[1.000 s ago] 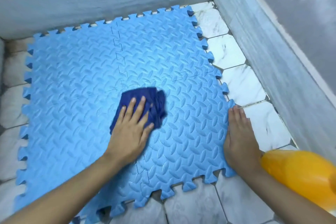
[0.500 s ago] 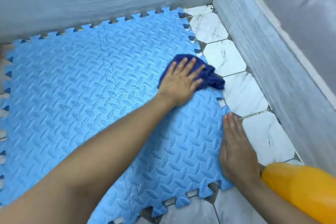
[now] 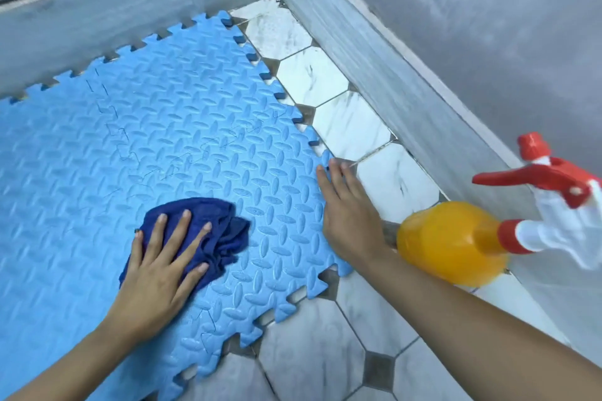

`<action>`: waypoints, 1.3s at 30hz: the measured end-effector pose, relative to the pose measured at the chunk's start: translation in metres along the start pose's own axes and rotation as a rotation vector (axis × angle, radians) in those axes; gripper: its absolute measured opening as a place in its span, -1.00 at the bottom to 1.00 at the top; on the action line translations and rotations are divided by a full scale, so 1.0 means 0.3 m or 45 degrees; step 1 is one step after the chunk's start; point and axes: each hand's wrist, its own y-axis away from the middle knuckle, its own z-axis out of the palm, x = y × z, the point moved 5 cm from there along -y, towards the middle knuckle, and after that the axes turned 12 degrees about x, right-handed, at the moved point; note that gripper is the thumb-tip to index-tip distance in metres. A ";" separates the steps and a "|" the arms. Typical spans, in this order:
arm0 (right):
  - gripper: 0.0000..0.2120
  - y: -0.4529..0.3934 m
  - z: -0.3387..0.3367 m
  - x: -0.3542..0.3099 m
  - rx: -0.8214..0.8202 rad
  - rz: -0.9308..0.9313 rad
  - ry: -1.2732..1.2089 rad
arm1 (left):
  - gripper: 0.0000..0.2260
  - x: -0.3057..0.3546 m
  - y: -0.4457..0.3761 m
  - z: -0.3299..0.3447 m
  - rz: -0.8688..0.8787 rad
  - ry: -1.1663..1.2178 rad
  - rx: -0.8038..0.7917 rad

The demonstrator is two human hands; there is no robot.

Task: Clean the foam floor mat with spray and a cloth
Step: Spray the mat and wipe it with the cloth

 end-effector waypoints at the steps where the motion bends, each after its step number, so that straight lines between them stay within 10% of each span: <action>1: -0.43 0.010 0.007 -0.012 -0.015 -0.007 0.004 | -0.43 -0.013 -0.047 -0.003 -0.016 -0.011 0.004; 17: -0.33 0.002 -0.042 -0.040 -0.281 0.020 -0.125 | -0.48 0.000 -0.240 0.007 -0.278 0.125 0.199; 28: -0.42 -0.247 -0.718 -0.118 0.513 0.058 -0.242 | -0.50 0.440 -0.618 -0.245 0.125 0.324 0.436; 39: -0.23 -0.210 -0.889 0.166 0.458 0.106 0.077 | -0.34 0.776 -0.810 -0.162 0.151 0.196 0.124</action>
